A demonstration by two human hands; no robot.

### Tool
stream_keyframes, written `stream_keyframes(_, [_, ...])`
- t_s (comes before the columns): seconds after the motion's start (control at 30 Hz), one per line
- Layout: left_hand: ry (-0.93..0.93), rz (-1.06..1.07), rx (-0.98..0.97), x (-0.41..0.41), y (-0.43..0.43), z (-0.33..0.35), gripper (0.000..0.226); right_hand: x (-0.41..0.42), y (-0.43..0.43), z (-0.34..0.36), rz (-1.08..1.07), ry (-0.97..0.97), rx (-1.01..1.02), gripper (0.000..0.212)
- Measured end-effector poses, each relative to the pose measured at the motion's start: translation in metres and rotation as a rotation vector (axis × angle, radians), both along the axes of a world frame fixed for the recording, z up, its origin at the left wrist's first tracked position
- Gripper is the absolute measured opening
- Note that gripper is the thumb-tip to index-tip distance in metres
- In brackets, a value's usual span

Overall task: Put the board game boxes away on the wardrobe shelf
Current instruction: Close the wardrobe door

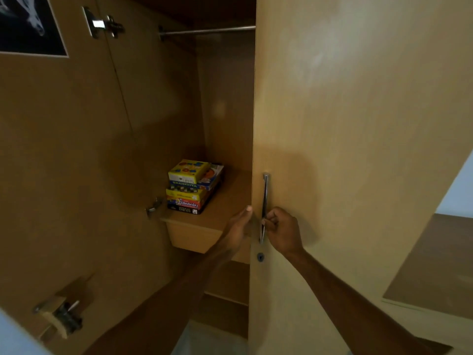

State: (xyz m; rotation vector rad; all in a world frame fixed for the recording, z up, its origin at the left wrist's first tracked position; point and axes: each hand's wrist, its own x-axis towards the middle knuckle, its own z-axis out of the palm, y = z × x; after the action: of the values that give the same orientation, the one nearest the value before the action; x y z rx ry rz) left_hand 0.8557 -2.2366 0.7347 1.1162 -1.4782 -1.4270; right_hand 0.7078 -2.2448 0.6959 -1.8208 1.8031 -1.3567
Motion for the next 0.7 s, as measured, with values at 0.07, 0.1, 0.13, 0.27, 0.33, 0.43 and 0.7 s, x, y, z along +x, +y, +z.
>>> stream_keyframes(0.07, [0.005, -0.002, -0.003, -0.004, -0.015, 0.003, 0.043, -0.003, -0.015, 0.0, -0.008, 0.013, 0.004, 0.015])
stream_keyframes(0.1, [0.001, 0.003, 0.002, -0.006, -0.024, 0.002, 0.043, -0.006, -0.024, 0.0, -0.008, 0.018, 0.004, 0.014])
stream_keyframes(0.13, [0.007, -0.003, -0.001, -0.007, -0.031, 0.0, 0.044, -0.007, -0.03, -0.001, -0.009, 0.018, 0.003, 0.014])
stream_keyframes(0.27, [0.029, -0.015, -0.004, -0.015, -0.049, 0.001, 0.047, -0.014, -0.049, -0.002, -0.021, 0.015, 0.005, 0.013])
stream_keyframes(0.33, [0.028, -0.025, -0.017, -0.018, -0.054, 0.001, 0.047, -0.015, -0.053, -0.002, -0.025, 0.017, -0.006, 0.012])
stream_keyframes(0.43, [0.035, -0.045, -0.039, -0.023, -0.06, 0.0, 0.041, -0.016, -0.055, -0.001, -0.008, 0.002, -0.009, 0.008])
stream_keyframes(0.7, [0.0, 0.022, -0.051, -0.001, -0.061, -0.02, 0.049, -0.009, -0.028, -0.02, -0.025, -0.043, -0.06, 0.017])
